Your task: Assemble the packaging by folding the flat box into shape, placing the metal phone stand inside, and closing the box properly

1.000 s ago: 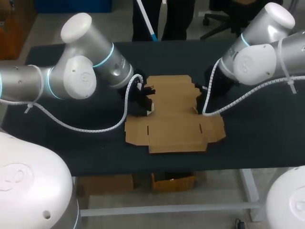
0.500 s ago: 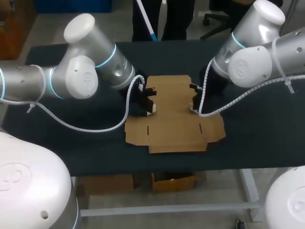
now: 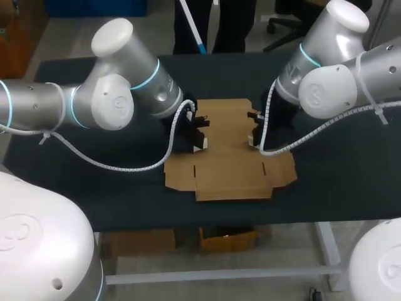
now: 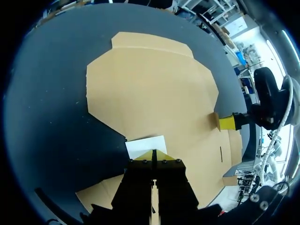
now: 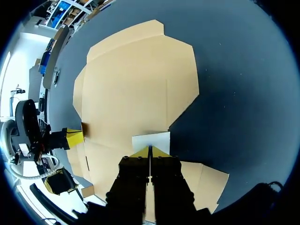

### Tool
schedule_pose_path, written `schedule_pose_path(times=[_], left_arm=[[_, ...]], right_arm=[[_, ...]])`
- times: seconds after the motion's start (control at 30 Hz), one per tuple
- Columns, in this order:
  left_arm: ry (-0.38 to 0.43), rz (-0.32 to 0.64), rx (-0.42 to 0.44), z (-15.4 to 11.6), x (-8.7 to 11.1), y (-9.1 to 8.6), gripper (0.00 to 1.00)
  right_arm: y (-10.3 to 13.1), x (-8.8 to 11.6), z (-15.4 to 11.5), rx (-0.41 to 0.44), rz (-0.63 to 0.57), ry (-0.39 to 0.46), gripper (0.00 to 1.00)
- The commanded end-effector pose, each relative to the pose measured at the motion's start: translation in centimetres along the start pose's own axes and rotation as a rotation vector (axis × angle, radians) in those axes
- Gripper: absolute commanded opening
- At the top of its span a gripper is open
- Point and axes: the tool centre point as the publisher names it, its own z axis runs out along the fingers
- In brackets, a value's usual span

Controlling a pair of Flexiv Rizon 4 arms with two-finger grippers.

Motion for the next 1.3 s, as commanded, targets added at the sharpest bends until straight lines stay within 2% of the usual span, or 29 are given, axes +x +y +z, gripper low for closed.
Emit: schedule_pose_path(times=[0.03,0.37,0.53,0.77,1.07,1.3], left_arm=[[-0.027,-0.003,-0.004,0.4,0.4,-0.3,0.00],[-0.064,-0.009,0.001,1.0,0.3,-0.8,0.00],[-0.134,-0.027,0.012,1.6,0.1,-0.9,0.00],[-0.184,-0.057,0.019,2.1,-0.3,-0.7,0.00],[-0.184,-0.077,0.016,1.9,-0.8,-0.2,0.00],[-0.181,-0.085,0.022,0.7,-0.9,0.3,0.00]], right_arm=[[0.2,0.0,0.3,0.004,0.002,-0.006,0.00],[0.5,-0.3,1.1,0.020,0.019,-0.029,0.00],[0.5,-0.4,1.4,0.024,0.031,-0.050,0.00],[0.4,-0.4,1.7,0.031,0.047,-0.088,0.00],[0.2,-0.2,2.2,0.031,0.069,-0.137,0.00],[-0.2,-0.3,1.6,0.017,0.074,-0.129,0.00]])
